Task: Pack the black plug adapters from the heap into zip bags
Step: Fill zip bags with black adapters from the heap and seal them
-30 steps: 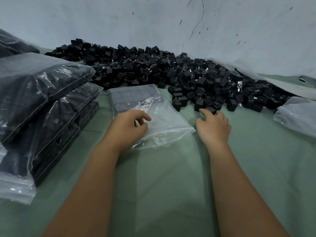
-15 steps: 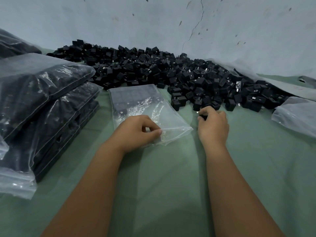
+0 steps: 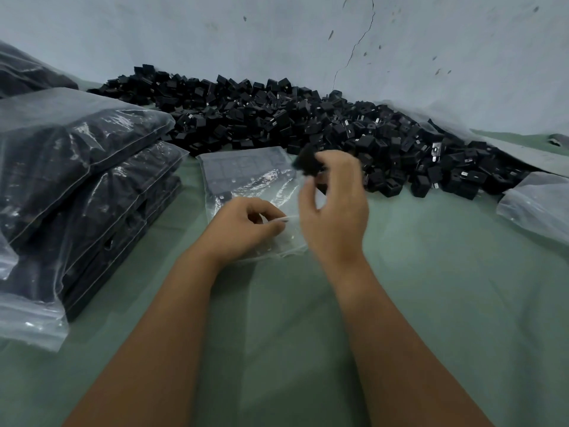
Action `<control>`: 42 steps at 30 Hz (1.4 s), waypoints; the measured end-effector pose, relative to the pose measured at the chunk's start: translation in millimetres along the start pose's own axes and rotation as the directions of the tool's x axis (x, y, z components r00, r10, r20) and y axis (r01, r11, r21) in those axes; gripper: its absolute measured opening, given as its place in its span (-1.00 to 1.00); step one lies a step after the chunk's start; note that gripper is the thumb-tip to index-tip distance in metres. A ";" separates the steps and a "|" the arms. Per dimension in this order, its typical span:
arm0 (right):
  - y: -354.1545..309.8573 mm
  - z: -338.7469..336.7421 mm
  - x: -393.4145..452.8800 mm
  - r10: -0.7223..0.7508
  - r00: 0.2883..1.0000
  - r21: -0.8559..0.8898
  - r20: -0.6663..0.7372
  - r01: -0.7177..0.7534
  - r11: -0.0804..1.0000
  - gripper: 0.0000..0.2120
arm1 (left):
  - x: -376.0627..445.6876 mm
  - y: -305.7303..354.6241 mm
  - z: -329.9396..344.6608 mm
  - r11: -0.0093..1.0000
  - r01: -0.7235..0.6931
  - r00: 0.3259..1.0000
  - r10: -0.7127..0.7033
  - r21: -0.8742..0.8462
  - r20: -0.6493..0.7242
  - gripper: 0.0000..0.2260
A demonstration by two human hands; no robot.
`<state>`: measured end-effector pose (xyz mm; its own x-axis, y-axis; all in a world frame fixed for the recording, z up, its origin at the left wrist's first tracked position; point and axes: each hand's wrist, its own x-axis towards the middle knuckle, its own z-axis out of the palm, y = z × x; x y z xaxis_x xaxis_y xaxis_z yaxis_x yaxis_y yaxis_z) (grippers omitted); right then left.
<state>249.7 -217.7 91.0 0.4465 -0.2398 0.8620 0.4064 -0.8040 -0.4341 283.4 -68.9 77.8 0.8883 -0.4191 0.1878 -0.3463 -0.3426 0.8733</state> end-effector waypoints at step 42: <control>-11.4 15.8 -21.3 0.222 0.716 -0.097 0.662 -0.212 0.973 -0.91 | 16.5 -15.6 -22.4 0.892 0.062 0.700 -0.359 -0.448 -0.618 -0.75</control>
<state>248.1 -194.8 73.5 0.9376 0.0105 0.3476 0.2236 -0.7836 -0.5796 310.2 -51.7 77.3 0.9321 0.3493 0.0961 -0.1191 0.0451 0.9919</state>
